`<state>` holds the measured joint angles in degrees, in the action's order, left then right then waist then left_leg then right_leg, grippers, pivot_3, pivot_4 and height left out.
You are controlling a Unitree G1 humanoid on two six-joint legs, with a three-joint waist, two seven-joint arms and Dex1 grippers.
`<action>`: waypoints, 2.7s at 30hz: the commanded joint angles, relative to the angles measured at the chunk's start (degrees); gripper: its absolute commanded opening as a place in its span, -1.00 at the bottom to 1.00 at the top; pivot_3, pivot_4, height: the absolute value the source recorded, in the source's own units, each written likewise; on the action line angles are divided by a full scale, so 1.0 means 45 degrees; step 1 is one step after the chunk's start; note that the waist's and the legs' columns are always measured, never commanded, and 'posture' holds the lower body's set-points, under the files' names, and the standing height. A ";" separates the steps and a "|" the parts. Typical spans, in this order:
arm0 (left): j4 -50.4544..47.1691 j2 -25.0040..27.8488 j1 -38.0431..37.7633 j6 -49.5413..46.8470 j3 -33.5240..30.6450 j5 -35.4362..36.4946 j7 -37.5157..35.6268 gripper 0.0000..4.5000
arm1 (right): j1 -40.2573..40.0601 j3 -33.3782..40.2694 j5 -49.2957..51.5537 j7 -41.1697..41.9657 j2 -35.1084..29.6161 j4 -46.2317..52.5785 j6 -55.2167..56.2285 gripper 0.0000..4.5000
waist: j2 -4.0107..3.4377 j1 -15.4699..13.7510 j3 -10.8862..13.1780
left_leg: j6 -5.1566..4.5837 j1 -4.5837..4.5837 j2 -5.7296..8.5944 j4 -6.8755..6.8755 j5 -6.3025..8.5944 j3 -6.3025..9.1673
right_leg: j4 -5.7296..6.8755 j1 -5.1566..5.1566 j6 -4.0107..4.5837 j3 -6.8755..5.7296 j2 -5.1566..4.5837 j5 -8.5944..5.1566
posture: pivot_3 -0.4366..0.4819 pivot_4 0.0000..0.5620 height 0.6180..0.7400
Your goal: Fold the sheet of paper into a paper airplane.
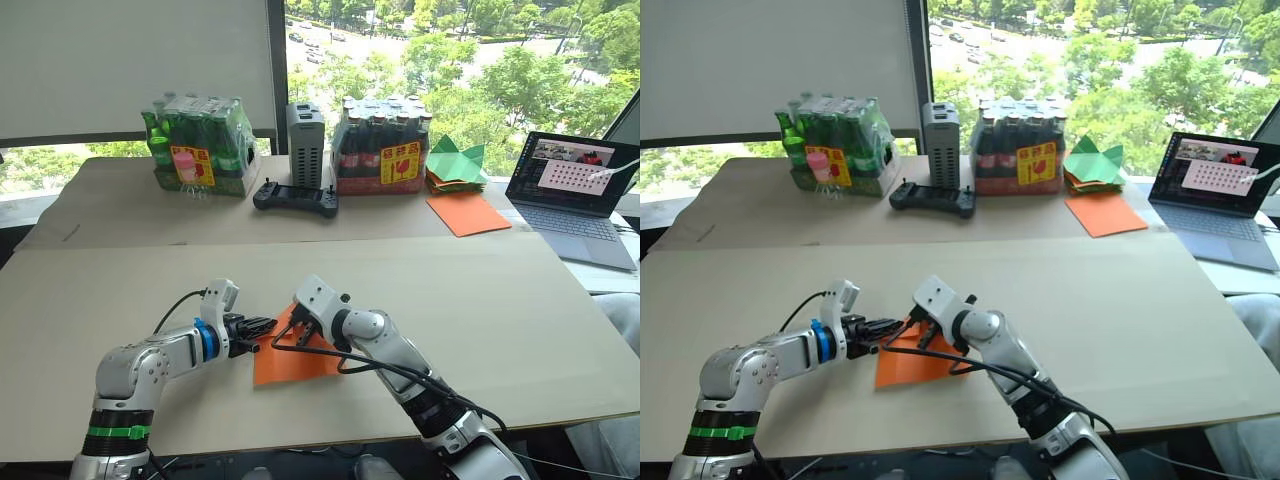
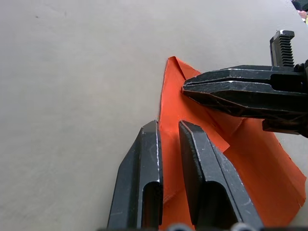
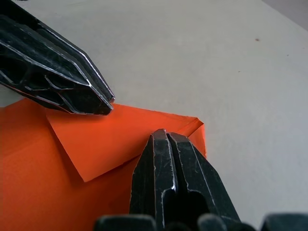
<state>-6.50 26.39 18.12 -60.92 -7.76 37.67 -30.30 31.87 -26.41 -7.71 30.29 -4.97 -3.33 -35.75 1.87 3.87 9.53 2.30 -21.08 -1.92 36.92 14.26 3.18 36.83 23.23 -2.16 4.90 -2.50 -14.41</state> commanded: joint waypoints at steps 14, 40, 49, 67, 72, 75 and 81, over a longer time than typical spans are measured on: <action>-0.0435 0.0374 -0.0977 -0.0197 0.0687 -0.0410 -0.0332 -0.69 | -0.0562 -0.0592 0.0063 0.0484 0.0031 -0.0480 -0.0625 -1.00 | -0.0004 0.0091 -0.0003 | 0.0001 0.0003 -0.0004 -0.0011 0.0002 -0.0004 | -0.0007 0.0003 0.0000 0.0003 0.0002 0.0000 | -0.05 -0.47 1.00; -0.1277 0.0594 -0.0774 -0.1051 -0.1974 0.1683 0.0040 -0.69 | -0.0457 -0.0576 0.0017 0.0583 0.0003 -0.0919 -0.0410 -1.00 | -0.0009 0.0092 -0.0008 | 0.0001 0.0006 -0.0006 -0.0018 0.0002 -0.0004 | -0.0007 0.0006 -0.0008 0.0002 0.0005 -0.0006 | -0.05 -0.47 1.00; -0.1917 0.0656 -0.0372 -0.1598 -0.2076 0.2865 -0.0119 -0.69 | -0.0487 -0.0584 -0.0029 0.0530 0.0012 -0.0980 -0.0339 -1.00 | -0.0009 0.0105 -0.0008 | 0.0002 0.0006 -0.0007 -0.0018 0.0002 -0.0003 | -0.0006 0.0006 -0.0003 0.0002 0.0007 -0.0003 | -0.05 -0.47 1.00; -0.0303 0.1196 -0.1368 0.1030 0.1523 -0.0303 -0.1119 -0.69 | -0.0113 0.0774 0.0352 -0.0053 0.0229 -0.0636 -0.0215 -1.00 | -0.0011 0.0034 -0.0009 | 0.0004 0.0030 -0.0005 -0.0016 -0.0004 -0.0003 | 0.0000 -0.0011 -0.0048 0.0005 0.0011 -0.0029 | -0.05 -0.47 1.00; -0.0147 0.1268 -0.1370 0.1202 0.1987 -0.0535 -0.1502 -0.69 | 0.0357 0.2168 0.1024 0.0260 -0.0620 0.0095 -0.0386 -1.00 | -0.0015 -0.0046 -0.0005 | 0.0009 0.0005 0.0001 -0.0013 -0.0008 0.0000 | -0.0008 -0.0001 -0.0048 0.0003 0.0005 -0.0028 | -0.05 -0.47 1.00; -0.0141 0.1259 -0.1362 0.1250 0.2056 -0.0581 -0.1561 -0.69 | 0.0366 0.2408 0.1105 0.0860 -0.1852 0.0271 -0.0231 -1.00 | -0.0021 -0.0082 -0.0001 | 0.0010 -0.0010 0.0007 -0.0014 -0.0006 -0.0004 | -0.0022 0.0002 -0.0010 0.0003 -0.0007 -0.0005 | -0.05 -0.47 1.00; 0.0036 0.1313 -0.1332 0.1350 0.2218 -0.0742 -0.1737 -0.69 | 0.0124 0.2663 0.1562 0.2181 -0.3664 0.0757 0.0132 -1.00 | -0.0024 -0.0077 0.0001 | 0.0009 -0.0012 0.0005 -0.0016 -0.0006 -0.0008 | -0.0025 0.0003 -0.0036 0.0002 -0.0004 -0.0021 | -0.05 -0.47 1.00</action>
<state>-8.94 31.84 13.61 -53.59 -0.24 36.65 -38.66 32.49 -15.01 -1.87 38.31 -20.79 -2.99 -36.74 1.76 3.53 9.54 2.34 -21.13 -1.90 36.85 14.23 3.15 36.71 23.24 -2.43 4.91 -2.51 -14.57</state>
